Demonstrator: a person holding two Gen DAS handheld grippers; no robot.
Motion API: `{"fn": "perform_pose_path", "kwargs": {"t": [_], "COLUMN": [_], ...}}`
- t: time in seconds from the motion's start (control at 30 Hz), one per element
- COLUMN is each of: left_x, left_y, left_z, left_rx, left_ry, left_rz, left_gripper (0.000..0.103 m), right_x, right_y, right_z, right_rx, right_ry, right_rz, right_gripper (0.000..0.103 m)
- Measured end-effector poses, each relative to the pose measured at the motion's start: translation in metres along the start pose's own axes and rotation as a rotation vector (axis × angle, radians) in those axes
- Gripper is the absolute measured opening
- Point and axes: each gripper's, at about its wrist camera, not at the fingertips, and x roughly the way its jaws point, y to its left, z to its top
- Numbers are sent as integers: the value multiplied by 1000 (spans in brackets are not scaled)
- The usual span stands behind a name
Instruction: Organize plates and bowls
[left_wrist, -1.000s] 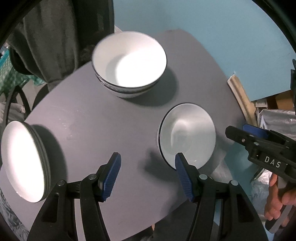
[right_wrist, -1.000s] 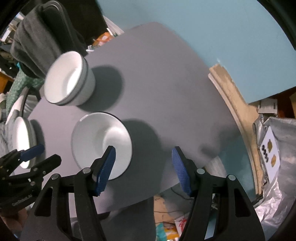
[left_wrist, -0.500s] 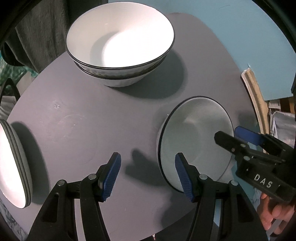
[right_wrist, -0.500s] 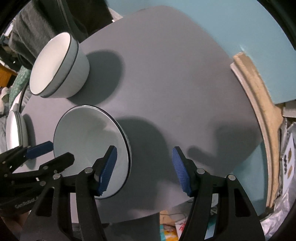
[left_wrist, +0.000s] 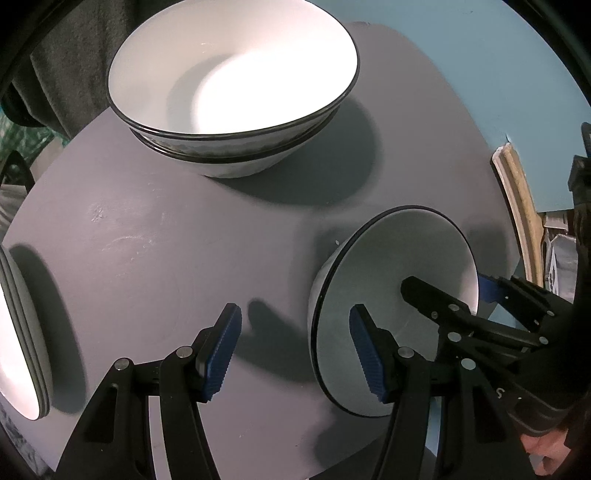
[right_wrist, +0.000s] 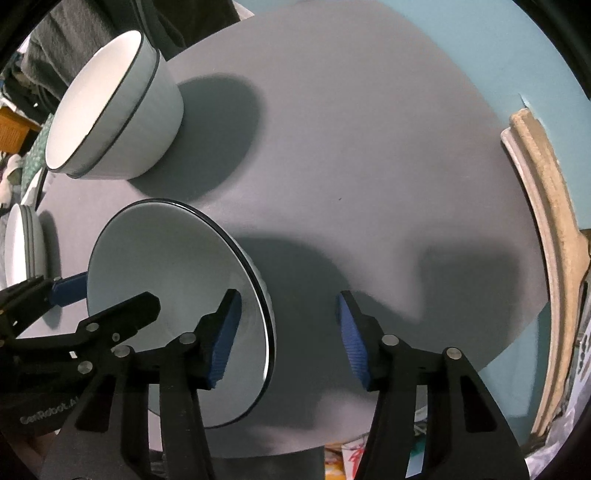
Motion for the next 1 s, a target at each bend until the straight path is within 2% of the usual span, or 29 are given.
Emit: {"fn": "perform_pose_path", "kwargs": {"t": [0.23,0.3,0.4,0.5,0.63,0.77,1.0], "left_x": [6,7,9,11,17,19,17], "left_y": [3,5,4,3,6,9,6], "left_z": [-3,-6,-7,-8,-7,-9,-9], "left_rx": [-28,-31,-22,-17,-31,-40,3], "left_ry": [6,6,6,12,24,21,25], "left_rz": [-5,-8,-4,-10,-19,-35,-50], "left_gripper": [62,61,50,44,31,25,11], "right_x": [2,1,0,-1,-1,0,-4], "right_y": [8,12,18,24,32,42,45], "right_z": [5,5,7,9,9,10,15], "right_rx": [-10,-11,-18,-31,-42,-41,-10], "right_ry": [7,6,7,6,5,13,18], "right_rz": [8,10,9,3,-2,-6,-21], "right_gripper": [46,41,35,27,22,14,11]}}
